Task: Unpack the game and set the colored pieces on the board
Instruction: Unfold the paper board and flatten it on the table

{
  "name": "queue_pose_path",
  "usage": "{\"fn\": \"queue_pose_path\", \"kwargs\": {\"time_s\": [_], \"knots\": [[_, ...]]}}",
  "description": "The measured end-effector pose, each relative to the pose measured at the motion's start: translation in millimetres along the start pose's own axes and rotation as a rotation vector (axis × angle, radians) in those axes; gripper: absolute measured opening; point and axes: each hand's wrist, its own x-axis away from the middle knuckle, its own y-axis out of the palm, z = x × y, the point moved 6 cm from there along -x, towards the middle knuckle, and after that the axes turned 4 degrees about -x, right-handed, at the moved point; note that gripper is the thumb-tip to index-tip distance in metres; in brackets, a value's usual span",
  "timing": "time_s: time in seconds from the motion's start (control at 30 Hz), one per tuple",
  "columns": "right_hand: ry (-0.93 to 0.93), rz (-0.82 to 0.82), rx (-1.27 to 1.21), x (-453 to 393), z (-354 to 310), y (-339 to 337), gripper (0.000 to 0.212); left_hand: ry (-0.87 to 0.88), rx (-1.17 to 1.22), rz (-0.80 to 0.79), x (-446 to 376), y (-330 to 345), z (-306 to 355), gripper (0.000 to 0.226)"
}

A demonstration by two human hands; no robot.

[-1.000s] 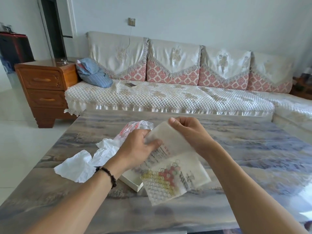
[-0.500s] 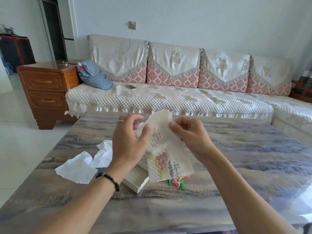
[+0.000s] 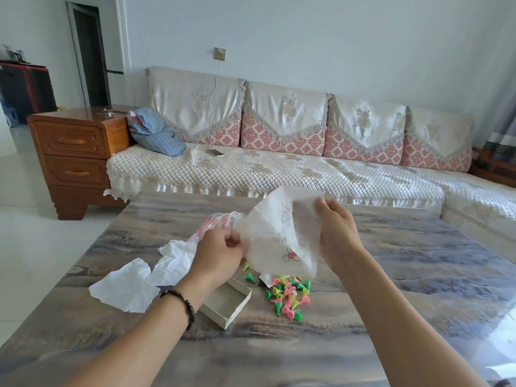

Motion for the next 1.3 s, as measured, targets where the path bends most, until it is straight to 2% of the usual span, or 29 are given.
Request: {"fn": "queue_pose_path", "kwargs": {"time_s": [0.03,0.1,0.17,0.23,0.3,0.33,0.37,0.43,0.47,0.57,0.6,0.67,0.73,0.8,0.87,0.9,0.97,1.1,1.17,1.3], "knots": [[0.014,0.004,-0.02,-0.6,-4.7,-1.8,0.027,-0.016,-0.053,-0.038,2.3,1.5,-1.1,0.008],[0.018,-0.028,-0.057,-0.2,-17.4,-3.5,0.021,-0.007,-0.1,-0.01,7.3,-0.9,7.0,0.037],[0.002,-0.084,-0.082,2.1,-32.7,-4.7,0.02,0.068,-0.065,0.119,10.8,-10.4,25.7,0.071],[-0.029,-0.146,-0.082,5.5,-50.2,-7.0,0.023,0.275,-0.155,0.228,9.9,-18.0,55.0,0.096],[-0.068,-0.169,-0.042,11.6,-66.9,-9.6,0.019,0.484,-0.366,0.255,7.7,-10.1,83.5,0.109],[-0.076,-0.192,-0.047,15.3,-74.2,-9.5,0.017,0.53,-0.422,0.245,4.3,-4.6,95.5,0.106],[-0.082,-0.217,-0.063,19.0,-81.1,-8.6,0.016,0.553,-0.436,0.228,-0.3,0.6,105.7,0.093],[-0.142,-0.183,-0.008,23.4,-94.1,-11.8,0.016,0.609,-0.384,0.206,-1.2,7.3,126.5,0.044],[-0.214,-0.103,0.096,22.4,-100.9,-18.3,0.017,0.602,-0.304,0.149,-1.7,11.1,132.3,0.027],[-0.567,0.21,0.57,24.1,-127.1,-42.9,0.018,0.542,-0.16,0.003,-2.8,19.3,144.3,0.021],[-0.651,0.253,0.679,27.1,-132.3,-46.7,0.017,0.57,-0.183,-0.015,-0.4,20.7,150.0,0.024],[-0.718,0.255,0.727,32.4,-138.7,-55.9,0.018,0.63,-0.244,-0.042,1.6,23.6,158.0,0.031],[-0.702,0.159,0.658,38.4,-143.9,-65.8,0.03,0.667,-0.326,-0.042,2.6,25.6,159.3,0.036],[-0.634,-0.019,0.692,43.4,-145.6,-71.1,0.038,0.709,-0.429,-0.023,4.7,30.0,157.7,0.047],[-0.492,-0.202,0.764,43.2,-136.0,-78.5,0.041,0.732,-0.506,-0.031,7.6,39.0,154.5,0.05],[-0.412,-0.231,0.778,39.5,-130.2,-88.0,0.045,0.719,-0.531,-0.054,9.2,45.2,152.7,0.049],[-0.301,-0.191,0.78,31.3,-124.6,-116.3,0.048,0.654,-0.539,-0.152,8.6,61.8,146.3,0.045],[-0.181,-0.109,0.732,17.7,-110.8,-171.9,0.023,0.45,-0.487,-0.506,8.5,109.7,124.3,0.039],[-0.155,-0.094,0.76,9.5,-100.3,-192.8,0.02,0.362,-0.496,-0.644,10.2,137.1,113.3,0.03],[-0.087,-0.204,0.797,-5.5,-79.6,-211.9,0.009,0.313,-0.396,-0.794,17.0,197.3,105.5,0.029]]}}
